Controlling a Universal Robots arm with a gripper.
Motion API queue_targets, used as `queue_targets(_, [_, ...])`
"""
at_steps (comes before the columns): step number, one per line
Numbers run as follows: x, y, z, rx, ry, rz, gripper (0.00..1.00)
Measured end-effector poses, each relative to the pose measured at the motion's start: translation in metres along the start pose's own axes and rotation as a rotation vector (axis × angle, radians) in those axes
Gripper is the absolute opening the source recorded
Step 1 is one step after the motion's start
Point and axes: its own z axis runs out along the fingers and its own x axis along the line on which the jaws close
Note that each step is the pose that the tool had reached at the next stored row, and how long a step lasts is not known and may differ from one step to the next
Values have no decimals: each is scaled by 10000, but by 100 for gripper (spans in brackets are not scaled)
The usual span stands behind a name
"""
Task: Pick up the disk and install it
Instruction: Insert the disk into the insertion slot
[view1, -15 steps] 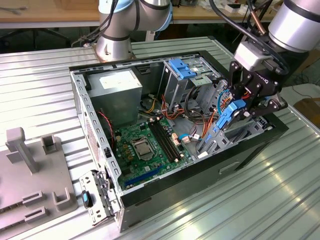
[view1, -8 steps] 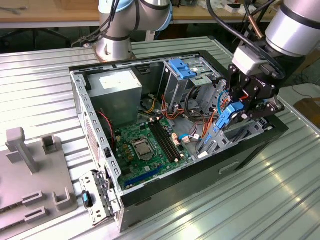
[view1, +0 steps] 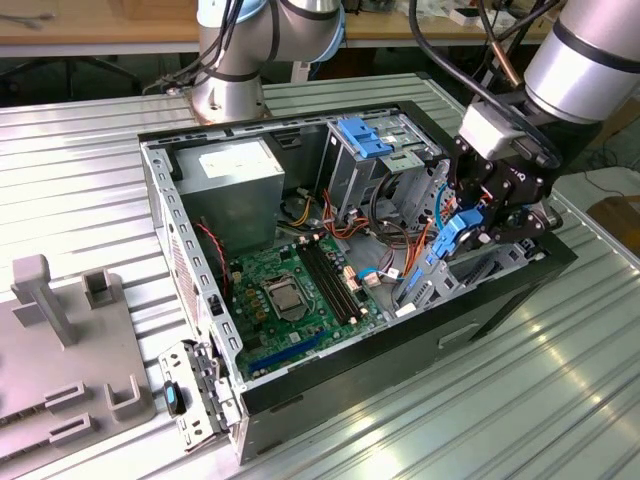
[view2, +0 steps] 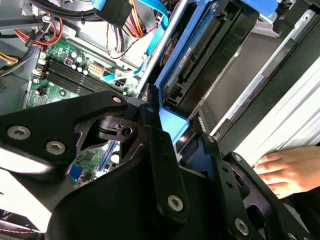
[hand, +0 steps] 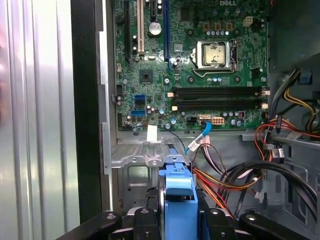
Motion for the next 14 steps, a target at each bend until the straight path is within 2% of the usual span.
queue_targets(14, [2,1,134,-26,0,1,37])
